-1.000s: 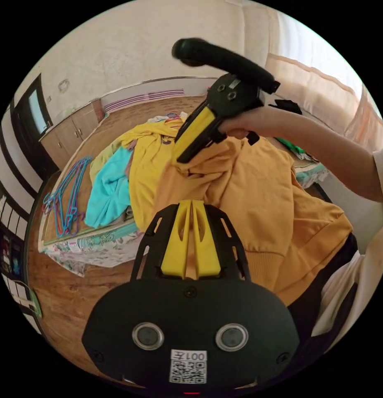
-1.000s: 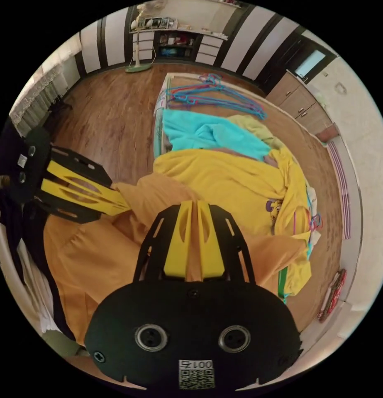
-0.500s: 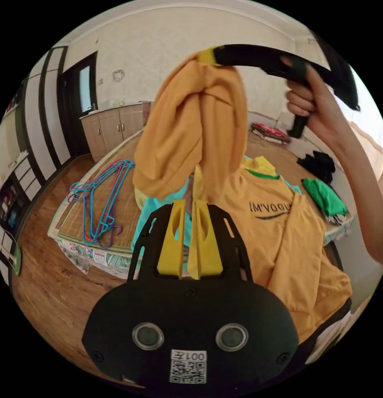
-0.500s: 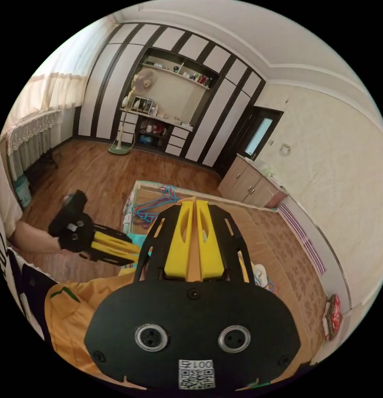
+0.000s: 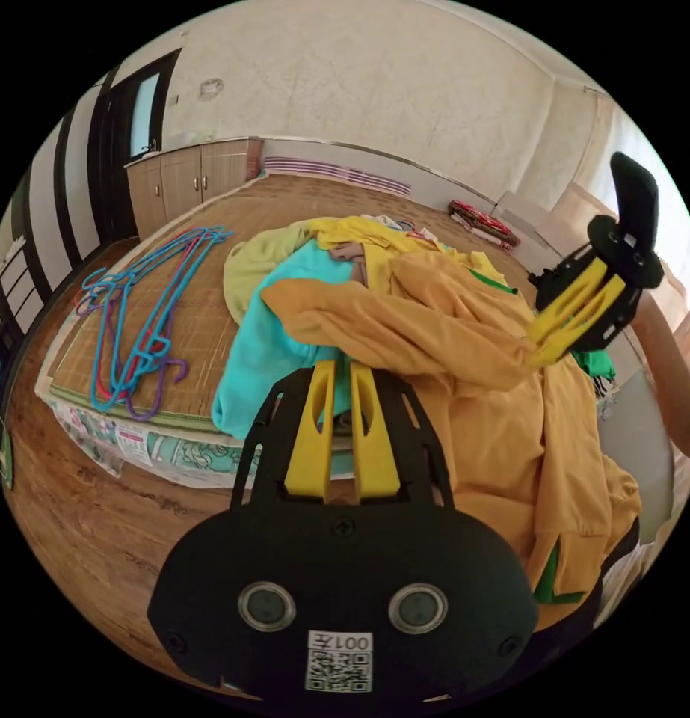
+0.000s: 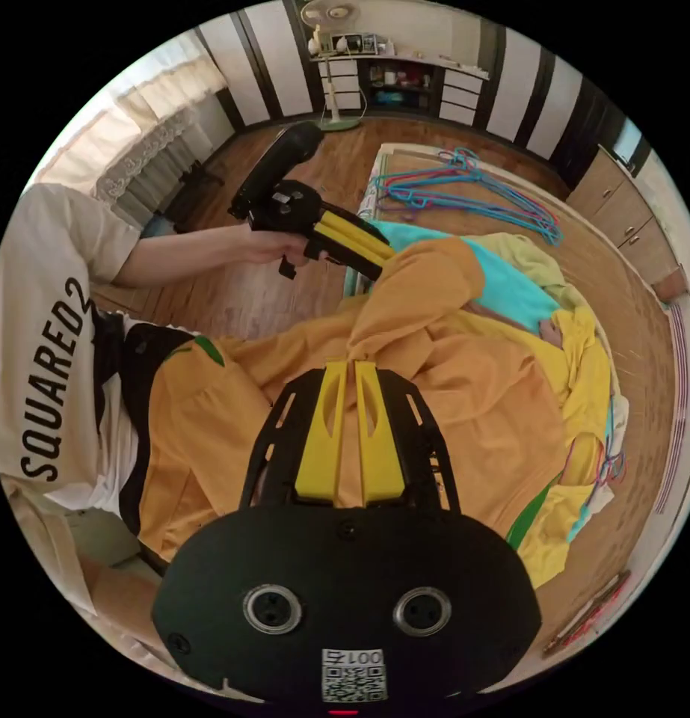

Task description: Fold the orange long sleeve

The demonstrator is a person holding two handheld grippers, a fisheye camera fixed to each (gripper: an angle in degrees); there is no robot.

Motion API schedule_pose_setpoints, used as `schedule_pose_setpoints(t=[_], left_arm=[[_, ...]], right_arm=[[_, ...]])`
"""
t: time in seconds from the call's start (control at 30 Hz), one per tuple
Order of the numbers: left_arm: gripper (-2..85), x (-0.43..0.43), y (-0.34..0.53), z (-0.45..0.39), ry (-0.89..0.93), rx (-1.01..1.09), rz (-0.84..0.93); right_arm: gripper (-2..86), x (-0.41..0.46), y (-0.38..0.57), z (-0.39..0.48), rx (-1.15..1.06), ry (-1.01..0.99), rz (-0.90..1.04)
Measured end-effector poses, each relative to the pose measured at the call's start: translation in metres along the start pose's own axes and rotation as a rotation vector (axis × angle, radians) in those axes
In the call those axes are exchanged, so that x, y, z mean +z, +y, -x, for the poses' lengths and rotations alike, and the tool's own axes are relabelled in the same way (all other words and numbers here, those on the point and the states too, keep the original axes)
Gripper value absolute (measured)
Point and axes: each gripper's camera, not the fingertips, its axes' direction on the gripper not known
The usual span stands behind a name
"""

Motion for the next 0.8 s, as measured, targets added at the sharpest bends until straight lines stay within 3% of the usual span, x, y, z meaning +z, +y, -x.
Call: schedule_pose_setpoints(t=[0.2,0.33,0.47,0.63,0.8], left_arm=[[-1.3,-0.006,0.004,-0.005,-0.034,0.016,-0.016],[-0.8,-0.011,0.002,-0.006,-0.049,0.027,-0.006],[-0.8,-0.015,0.004,-0.008,-0.049,0.033,0.000],[-0.8,-0.018,0.005,-0.007,-0.045,0.019,0.003],[-0.8,-0.021,0.000,-0.009,-0.040,0.016,-0.005]], right_arm=[[9.4,-0.042,-0.015,-0.043,0.116,0.081,-0.151],[9.6,-0.037,-0.046,-0.077,0.165,0.080,-0.138],[9.4,-0.031,-0.068,-0.083,-0.045,-0.291,-0.150],[8.6,-0.008,-0.075,-0.094,0.160,0.028,-0.054],[7.3,0.041,-0.071,-0.122,0.327,-0.066,0.070]])
